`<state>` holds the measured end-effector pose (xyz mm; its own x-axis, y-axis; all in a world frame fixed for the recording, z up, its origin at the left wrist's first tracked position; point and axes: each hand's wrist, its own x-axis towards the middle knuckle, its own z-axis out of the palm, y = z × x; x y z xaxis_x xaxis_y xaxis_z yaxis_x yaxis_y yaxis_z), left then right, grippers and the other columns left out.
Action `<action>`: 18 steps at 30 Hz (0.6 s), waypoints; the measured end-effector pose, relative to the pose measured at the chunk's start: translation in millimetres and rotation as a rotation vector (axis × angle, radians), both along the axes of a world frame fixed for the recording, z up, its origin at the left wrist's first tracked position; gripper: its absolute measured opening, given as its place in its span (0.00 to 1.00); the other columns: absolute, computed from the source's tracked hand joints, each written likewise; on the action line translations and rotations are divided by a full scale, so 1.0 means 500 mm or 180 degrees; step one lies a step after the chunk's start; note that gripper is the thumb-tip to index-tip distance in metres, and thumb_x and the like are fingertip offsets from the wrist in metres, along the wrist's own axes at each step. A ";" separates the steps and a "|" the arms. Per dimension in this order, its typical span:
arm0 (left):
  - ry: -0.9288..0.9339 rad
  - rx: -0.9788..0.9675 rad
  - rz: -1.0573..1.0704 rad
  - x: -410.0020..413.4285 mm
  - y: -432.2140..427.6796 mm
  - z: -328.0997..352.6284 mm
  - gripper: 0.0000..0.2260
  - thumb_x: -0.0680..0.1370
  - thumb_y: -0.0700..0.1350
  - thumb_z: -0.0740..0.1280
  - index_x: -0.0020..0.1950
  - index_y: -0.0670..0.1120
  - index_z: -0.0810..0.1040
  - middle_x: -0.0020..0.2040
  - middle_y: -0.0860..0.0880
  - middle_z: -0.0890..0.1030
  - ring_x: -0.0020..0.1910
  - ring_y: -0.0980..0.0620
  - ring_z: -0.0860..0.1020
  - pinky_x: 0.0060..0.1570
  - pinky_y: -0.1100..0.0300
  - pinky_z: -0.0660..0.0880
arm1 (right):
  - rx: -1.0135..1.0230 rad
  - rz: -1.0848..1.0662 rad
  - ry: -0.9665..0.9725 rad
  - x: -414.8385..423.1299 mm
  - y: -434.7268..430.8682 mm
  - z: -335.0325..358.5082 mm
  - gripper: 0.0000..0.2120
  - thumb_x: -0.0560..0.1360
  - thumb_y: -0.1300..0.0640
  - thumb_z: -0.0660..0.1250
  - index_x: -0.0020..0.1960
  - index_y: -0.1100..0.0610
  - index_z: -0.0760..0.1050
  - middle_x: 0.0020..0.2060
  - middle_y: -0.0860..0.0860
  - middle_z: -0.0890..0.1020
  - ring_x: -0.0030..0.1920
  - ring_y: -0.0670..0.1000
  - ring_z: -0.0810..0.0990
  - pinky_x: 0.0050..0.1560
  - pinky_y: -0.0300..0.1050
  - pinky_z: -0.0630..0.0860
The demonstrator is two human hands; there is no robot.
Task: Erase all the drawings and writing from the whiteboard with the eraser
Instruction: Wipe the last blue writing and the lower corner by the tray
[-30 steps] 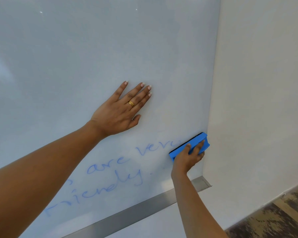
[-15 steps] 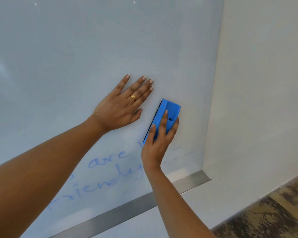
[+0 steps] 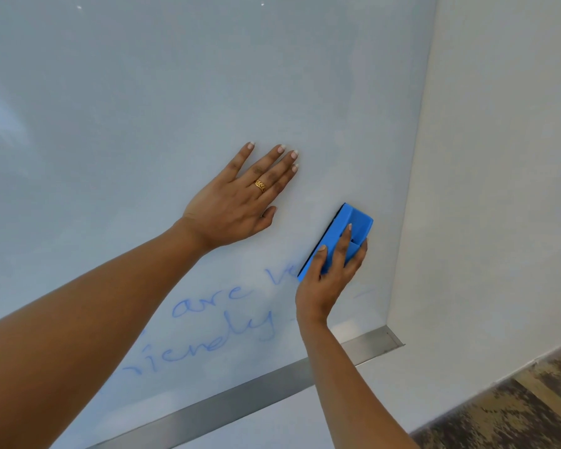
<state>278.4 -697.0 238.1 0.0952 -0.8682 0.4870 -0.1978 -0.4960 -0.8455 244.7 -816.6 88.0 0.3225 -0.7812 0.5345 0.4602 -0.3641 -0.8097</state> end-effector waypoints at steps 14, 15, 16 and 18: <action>-0.0024 -0.0011 0.0047 0.000 -0.004 -0.001 0.26 0.81 0.50 0.51 0.76 0.40 0.56 0.75 0.43 0.59 0.74 0.45 0.59 0.71 0.45 0.54 | 0.0453 0.0121 0.0421 -0.004 -0.088 -0.084 0.23 0.78 0.50 0.53 0.72 0.45 0.55 0.74 0.56 0.52 0.73 0.53 0.57 0.68 0.50 0.66; -0.0010 -0.0008 0.0056 0.000 -0.003 -0.001 0.26 0.81 0.50 0.51 0.76 0.40 0.55 0.75 0.43 0.59 0.74 0.45 0.59 0.71 0.45 0.54 | 0.0420 0.0166 0.0423 -0.007 -0.077 -0.081 0.23 0.78 0.50 0.53 0.72 0.44 0.55 0.74 0.55 0.51 0.74 0.52 0.56 0.68 0.51 0.66; 0.0001 -0.0002 0.0058 0.000 -0.002 0.001 0.26 0.81 0.50 0.51 0.76 0.40 0.55 0.75 0.43 0.59 0.74 0.45 0.58 0.72 0.45 0.53 | 0.0354 0.0205 0.0403 -0.009 -0.065 -0.076 0.23 0.78 0.50 0.53 0.72 0.43 0.55 0.74 0.54 0.50 0.74 0.52 0.56 0.69 0.51 0.66; 0.0065 0.0018 0.0044 -0.002 -0.001 0.005 0.26 0.80 0.50 0.51 0.76 0.40 0.56 0.75 0.43 0.59 0.74 0.45 0.59 0.72 0.45 0.53 | 0.0163 0.0252 0.0347 -0.015 -0.031 -0.067 0.22 0.79 0.52 0.53 0.73 0.45 0.55 0.74 0.54 0.50 0.74 0.51 0.54 0.69 0.51 0.65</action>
